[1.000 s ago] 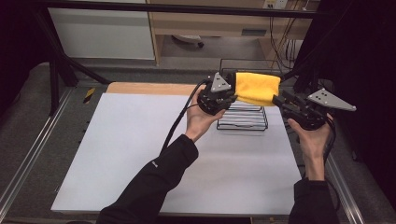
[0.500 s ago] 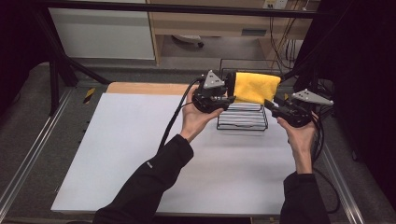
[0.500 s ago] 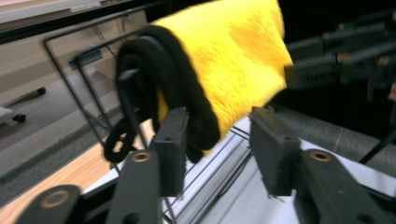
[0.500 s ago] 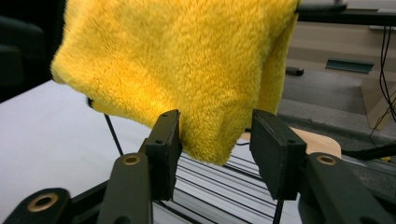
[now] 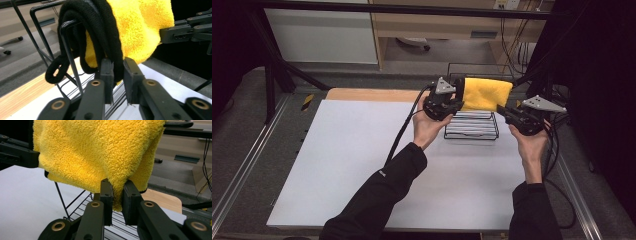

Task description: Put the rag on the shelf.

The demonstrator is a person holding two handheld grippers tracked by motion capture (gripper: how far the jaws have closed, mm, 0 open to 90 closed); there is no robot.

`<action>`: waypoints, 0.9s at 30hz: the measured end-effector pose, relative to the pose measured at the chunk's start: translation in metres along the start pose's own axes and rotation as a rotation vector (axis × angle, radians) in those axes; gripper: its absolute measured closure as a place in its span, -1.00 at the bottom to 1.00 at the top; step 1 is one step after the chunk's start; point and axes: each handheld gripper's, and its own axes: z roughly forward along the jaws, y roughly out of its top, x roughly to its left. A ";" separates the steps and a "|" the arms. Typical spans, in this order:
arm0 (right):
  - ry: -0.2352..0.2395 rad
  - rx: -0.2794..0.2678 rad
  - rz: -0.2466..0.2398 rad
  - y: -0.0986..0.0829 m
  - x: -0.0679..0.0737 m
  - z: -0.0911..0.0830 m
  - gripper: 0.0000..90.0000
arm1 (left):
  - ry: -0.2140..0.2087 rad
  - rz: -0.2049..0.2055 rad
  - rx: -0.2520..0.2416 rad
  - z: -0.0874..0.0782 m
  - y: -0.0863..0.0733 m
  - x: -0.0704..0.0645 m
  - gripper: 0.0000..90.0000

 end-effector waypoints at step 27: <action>-0.025 0.000 -0.010 -0.004 0.000 -0.013 0.23 | 0.004 0.012 0.018 -0.010 -0.016 -0.001 0.18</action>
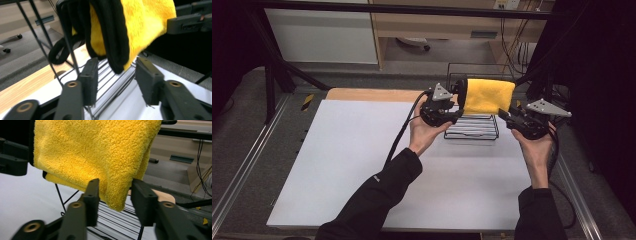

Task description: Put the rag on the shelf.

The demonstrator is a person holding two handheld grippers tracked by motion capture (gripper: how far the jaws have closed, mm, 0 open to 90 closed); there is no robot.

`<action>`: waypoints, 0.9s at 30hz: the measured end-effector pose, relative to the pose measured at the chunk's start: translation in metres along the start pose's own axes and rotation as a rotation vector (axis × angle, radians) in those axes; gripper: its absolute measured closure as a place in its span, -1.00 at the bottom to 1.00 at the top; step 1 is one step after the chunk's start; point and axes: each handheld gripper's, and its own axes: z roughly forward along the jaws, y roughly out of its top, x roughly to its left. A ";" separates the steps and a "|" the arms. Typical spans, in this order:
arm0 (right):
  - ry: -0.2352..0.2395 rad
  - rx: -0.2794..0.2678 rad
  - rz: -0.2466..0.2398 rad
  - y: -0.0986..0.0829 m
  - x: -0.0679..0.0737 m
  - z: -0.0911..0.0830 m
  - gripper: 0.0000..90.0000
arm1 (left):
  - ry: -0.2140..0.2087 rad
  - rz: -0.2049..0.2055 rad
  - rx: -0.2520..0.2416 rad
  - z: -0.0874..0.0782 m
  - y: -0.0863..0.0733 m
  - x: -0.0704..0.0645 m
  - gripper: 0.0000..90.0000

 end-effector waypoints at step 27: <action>0.082 0.060 0.027 -0.007 0.058 -0.002 -0.93 | 0.048 -0.122 0.104 -0.117 -0.107 0.063 -0.86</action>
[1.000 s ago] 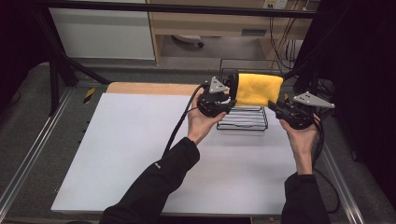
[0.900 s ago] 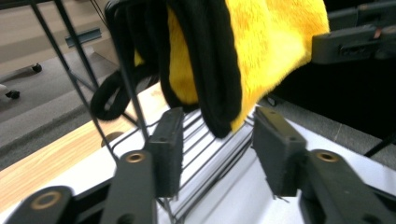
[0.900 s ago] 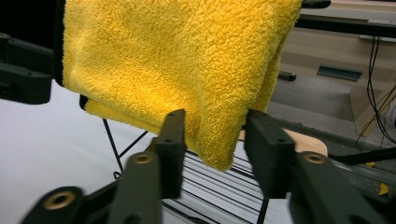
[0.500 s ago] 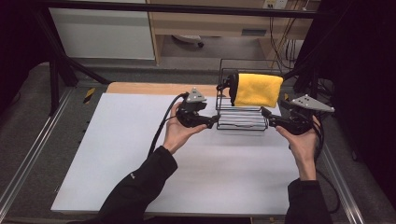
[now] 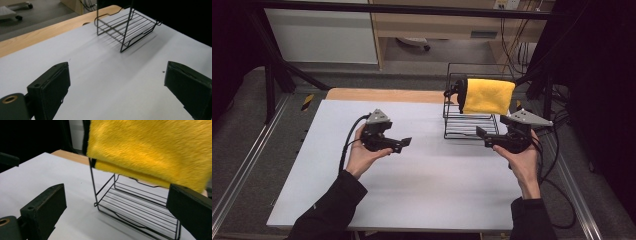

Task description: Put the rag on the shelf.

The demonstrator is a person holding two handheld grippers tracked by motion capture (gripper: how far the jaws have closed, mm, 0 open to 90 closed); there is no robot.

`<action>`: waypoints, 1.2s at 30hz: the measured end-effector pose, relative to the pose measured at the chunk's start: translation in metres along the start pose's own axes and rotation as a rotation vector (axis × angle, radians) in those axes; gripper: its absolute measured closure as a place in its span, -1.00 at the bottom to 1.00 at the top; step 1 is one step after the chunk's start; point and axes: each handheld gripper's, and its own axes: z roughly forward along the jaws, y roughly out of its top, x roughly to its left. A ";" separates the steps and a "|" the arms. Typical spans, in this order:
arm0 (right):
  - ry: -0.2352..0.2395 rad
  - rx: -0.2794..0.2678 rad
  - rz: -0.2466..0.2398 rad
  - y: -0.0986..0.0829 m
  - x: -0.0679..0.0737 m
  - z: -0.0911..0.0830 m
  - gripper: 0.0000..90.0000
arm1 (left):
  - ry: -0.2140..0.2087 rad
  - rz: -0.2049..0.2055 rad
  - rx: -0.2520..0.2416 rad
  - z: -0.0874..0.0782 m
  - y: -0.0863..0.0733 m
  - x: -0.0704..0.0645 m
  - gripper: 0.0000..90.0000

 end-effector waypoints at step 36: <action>0.218 0.213 0.020 -0.122 0.014 0.007 -0.99 | 0.105 -0.016 0.089 -0.069 -0.146 0.038 -0.83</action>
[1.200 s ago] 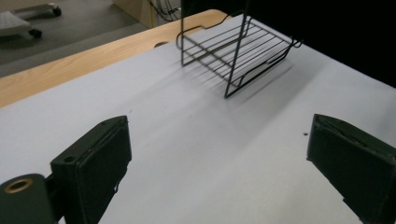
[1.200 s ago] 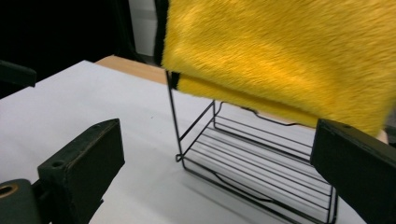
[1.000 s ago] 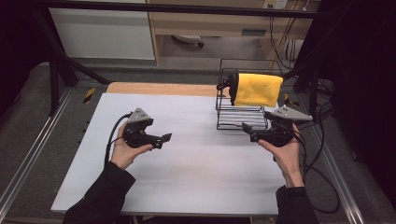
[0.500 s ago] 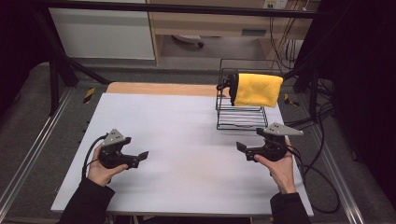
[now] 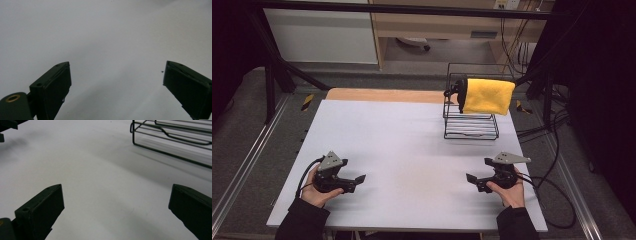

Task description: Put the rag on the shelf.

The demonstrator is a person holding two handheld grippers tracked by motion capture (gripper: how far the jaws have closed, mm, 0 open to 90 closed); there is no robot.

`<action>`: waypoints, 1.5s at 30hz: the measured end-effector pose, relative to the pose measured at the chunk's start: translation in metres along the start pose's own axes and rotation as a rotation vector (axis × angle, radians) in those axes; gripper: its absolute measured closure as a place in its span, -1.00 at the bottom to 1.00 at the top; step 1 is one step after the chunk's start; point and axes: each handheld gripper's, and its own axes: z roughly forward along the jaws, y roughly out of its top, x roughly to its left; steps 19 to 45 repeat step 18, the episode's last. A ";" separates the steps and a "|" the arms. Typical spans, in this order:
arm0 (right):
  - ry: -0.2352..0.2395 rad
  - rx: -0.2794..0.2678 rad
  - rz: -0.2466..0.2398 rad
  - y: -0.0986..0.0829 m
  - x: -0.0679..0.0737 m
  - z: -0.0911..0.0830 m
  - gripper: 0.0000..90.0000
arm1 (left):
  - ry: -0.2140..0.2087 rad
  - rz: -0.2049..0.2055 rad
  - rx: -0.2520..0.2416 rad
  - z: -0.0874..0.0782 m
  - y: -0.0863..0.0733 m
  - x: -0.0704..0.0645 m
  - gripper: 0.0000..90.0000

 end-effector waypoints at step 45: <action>0.028 0.050 -0.017 -0.020 -0.002 0.003 -0.99 | -0.004 -0.014 0.004 0.000 -0.015 0.003 -0.86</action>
